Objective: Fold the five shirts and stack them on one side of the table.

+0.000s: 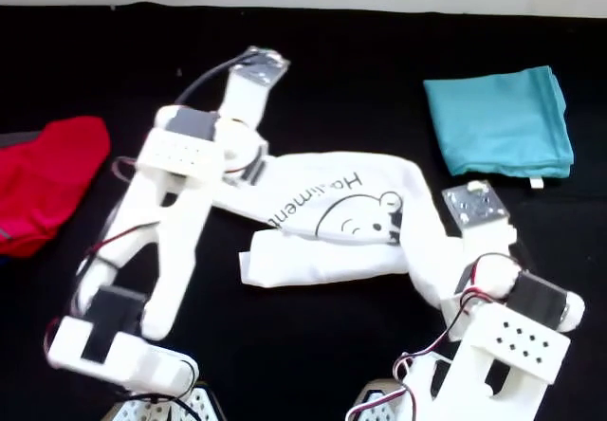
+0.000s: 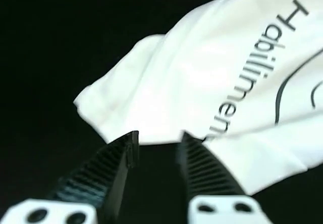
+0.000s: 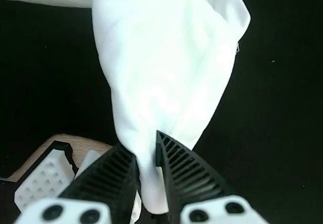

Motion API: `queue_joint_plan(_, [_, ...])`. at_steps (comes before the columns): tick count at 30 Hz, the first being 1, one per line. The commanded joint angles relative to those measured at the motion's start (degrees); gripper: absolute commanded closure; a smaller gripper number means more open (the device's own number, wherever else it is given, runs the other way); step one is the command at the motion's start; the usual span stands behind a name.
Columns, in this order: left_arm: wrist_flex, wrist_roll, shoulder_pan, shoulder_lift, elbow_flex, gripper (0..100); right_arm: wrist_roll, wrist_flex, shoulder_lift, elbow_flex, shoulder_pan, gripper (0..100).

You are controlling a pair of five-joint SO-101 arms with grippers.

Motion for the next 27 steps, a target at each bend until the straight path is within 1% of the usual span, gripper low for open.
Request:
queue_joint_plan(1, [-3.0, 1.0, 2.2, 6.5, -4.5, 79, 1.0, -0.7, -1.1, 1.0, 2.1, 99.2])
queue_joint_plan(5, [-1.7, 1.0, 2.6, 16.4, -11.8, 79, 1.0, -0.7, -1.1, 1.2, 1.9, 99.2])
queue_joint_plan(9, [5.1, 0.8, 2.7, 24.1, -19.2, 80, 1.0, -0.7, -0.9, 1.2, 1.8, 99.2])
queue_joint_plan(11, [8.5, 0.8, 2.3, 26.8, -22.2, 86, 1.0, -0.7, -0.9, 1.2, 1.7, 99.2])
queue_joint_plan(13, [11.6, 0.7, 1.6, 28.4, -24.5, 96, 1.0, -0.7, -0.9, 1.2, 1.7, 99.2])
queue_joint_plan(14, [12.4, 0.8, 1.5, 28.7, -25.0, 100, 0.9, -0.7, -0.9, 1.2, 1.7, 99.2])
queue_joint_plan(15, [13.2, 0.8, 1.3, 28.9, -25.3, 98, 0.9, -0.7, -0.9, 1.2, 1.7, 99.2])
queue_joint_plan(18, [15.1, 0.8, 0.7, 28.4, -25.3, 99, 0.8, -0.7, -0.8, 1.3, 1.7, 99.2])
queue_joint_plan(23, [22.8, 0.8, 0.7, 24.0, -25.2, 99, 0.6, -2.9, -0.8, 1.3, 2.0, 99.2])
queue_joint_plan(25, [22.7, 0.8, 0.7, 22.2, -25.7, 99, 0.6, -2.7, -0.8, 1.3, 1.7, 99.2])
queue_joint_plan(27, [18.7, 0.8, 0.3, 21.1, -25.6, 99, 0.6, -2.7, -0.8, 1.3, 1.8, 99.2])
